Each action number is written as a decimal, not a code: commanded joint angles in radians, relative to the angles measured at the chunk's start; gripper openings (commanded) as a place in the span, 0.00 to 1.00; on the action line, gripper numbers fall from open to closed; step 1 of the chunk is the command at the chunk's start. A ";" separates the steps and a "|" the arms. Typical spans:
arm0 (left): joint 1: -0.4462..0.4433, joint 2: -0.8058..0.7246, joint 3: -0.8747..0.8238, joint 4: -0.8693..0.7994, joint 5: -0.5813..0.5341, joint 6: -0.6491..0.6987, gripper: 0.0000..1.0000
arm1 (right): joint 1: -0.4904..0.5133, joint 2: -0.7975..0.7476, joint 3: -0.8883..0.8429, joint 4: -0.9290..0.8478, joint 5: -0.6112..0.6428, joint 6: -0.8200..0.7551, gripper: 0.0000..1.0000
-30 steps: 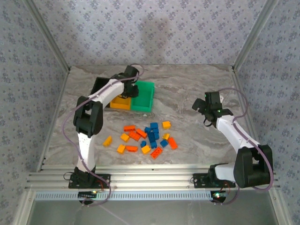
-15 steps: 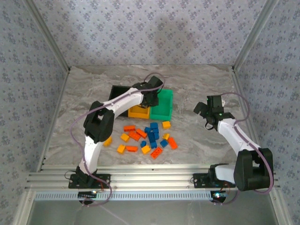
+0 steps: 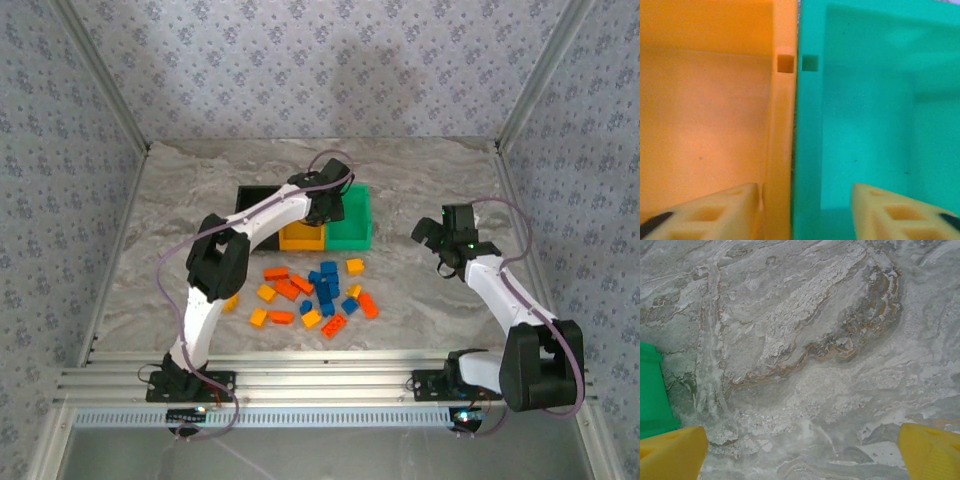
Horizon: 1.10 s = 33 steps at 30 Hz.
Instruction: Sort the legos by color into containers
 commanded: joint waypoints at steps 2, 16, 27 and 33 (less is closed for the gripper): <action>-0.018 -0.144 -0.033 0.067 0.032 0.043 0.63 | 0.051 -0.018 -0.004 -0.007 -0.052 -0.014 1.00; -0.033 -0.909 -0.737 0.479 -0.034 0.103 0.99 | 0.487 0.108 -0.020 0.147 -0.115 -0.086 0.90; 0.079 -1.283 -1.103 0.503 -0.029 -0.014 1.00 | 0.548 0.374 0.088 0.197 -0.053 -0.090 0.71; 0.124 -1.397 -1.202 0.435 0.002 -0.020 1.00 | 0.562 0.428 0.114 0.206 -0.014 -0.094 0.56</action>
